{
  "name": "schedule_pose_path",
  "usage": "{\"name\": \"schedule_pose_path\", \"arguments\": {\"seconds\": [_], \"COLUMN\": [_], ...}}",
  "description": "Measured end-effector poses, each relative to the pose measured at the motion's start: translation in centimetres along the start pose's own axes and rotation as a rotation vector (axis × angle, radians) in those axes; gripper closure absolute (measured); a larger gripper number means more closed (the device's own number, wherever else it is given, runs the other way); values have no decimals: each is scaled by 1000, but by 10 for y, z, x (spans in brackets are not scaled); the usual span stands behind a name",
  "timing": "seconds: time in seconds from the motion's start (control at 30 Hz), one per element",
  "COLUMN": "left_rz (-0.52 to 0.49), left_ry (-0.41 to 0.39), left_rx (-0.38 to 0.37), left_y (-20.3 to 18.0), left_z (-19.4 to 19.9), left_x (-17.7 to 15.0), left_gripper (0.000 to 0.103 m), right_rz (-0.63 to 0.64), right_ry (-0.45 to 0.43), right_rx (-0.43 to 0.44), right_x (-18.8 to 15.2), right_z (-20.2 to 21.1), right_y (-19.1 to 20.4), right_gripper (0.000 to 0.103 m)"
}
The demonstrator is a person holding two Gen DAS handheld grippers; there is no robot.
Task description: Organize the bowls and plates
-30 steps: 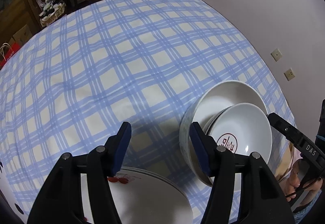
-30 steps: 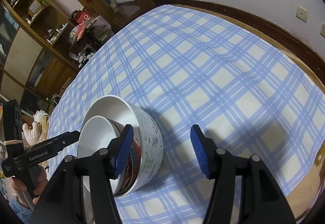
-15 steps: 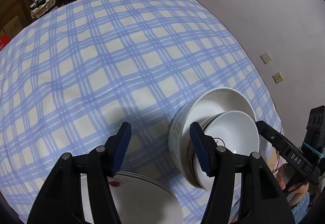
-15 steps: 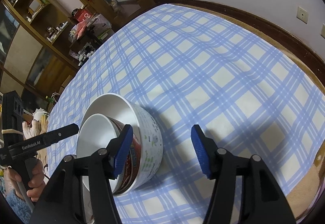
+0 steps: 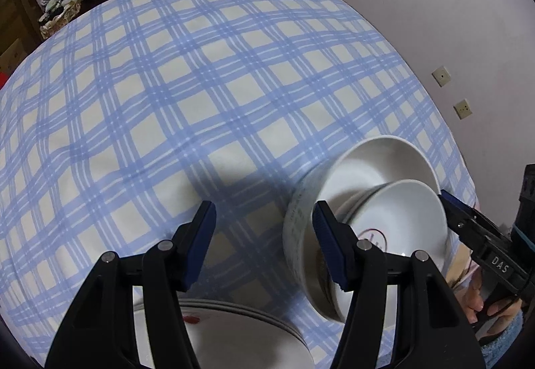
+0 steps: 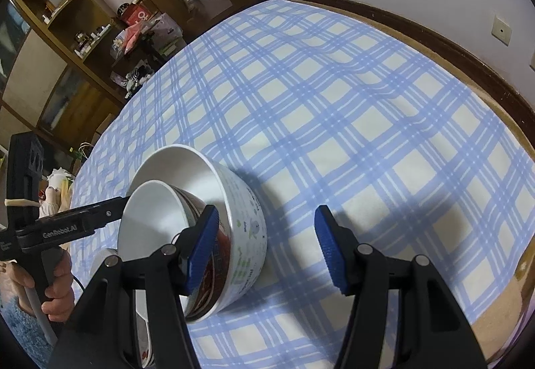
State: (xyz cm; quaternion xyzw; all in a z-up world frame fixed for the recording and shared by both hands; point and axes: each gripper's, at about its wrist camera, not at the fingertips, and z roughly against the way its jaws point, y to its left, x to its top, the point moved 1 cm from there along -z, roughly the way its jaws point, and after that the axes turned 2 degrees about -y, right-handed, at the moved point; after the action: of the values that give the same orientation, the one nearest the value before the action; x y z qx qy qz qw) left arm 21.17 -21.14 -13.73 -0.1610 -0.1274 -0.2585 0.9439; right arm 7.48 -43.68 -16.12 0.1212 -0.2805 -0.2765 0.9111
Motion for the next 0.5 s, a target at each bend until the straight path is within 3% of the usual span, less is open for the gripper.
{"name": "schedule_pose_path", "arguments": {"seconds": [0.27,0.5], "left_rz": [25,65], "left_ry": [18,10], "left_rx": [-22,-49], "left_y": [5,10], "left_z": [-13,-17], "left_x": [-2,-3], "left_gripper": [44,44], "right_rz": [29,11], "right_ry": [47,56], "right_rx": [-58,-41], "right_x": [1,4], "right_z": [-11,-17], "right_y": [4,0], "right_gripper": [40,40]}}
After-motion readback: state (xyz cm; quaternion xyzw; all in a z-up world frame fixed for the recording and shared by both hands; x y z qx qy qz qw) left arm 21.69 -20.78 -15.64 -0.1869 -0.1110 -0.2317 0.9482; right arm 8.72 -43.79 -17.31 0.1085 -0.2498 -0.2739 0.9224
